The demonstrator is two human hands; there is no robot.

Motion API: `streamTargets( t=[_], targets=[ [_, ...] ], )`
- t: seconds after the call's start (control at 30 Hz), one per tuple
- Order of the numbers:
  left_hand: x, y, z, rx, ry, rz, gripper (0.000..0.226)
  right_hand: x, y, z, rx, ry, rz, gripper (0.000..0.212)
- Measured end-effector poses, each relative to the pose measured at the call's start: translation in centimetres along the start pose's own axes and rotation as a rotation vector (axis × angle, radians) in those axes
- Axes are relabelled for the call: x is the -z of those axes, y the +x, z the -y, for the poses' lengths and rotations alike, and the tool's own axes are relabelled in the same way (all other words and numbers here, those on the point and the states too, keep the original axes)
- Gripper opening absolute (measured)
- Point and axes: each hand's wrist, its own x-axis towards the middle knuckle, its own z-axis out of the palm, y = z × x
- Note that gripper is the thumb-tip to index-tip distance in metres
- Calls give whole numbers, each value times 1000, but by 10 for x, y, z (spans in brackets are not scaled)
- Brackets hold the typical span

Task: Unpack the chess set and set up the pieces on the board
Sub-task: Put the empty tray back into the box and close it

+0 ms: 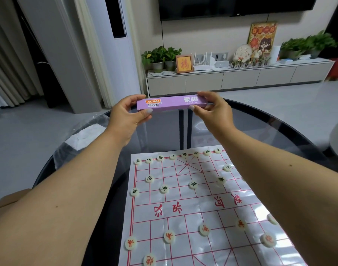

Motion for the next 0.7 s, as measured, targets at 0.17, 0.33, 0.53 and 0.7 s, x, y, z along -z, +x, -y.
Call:
streamTargets(
  t=[0.17, 0.33, 0.53, 0.7],
  targets=[
    [1, -1, 1, 13, 5, -5, 36, 1, 3, -4, 5, -71, 25, 51],
    [2, -1, 1, 11, 9, 0, 34, 4, 4, -3, 20, -111, 44, 47],
    [1, 2, 1, 13, -19, -7, 36, 7, 5, 0, 77, -175, 49, 49],
    [2, 3, 4, -7, -10, -2, 36, 8, 5, -1, 72, -172, 76, 49]
  ],
)
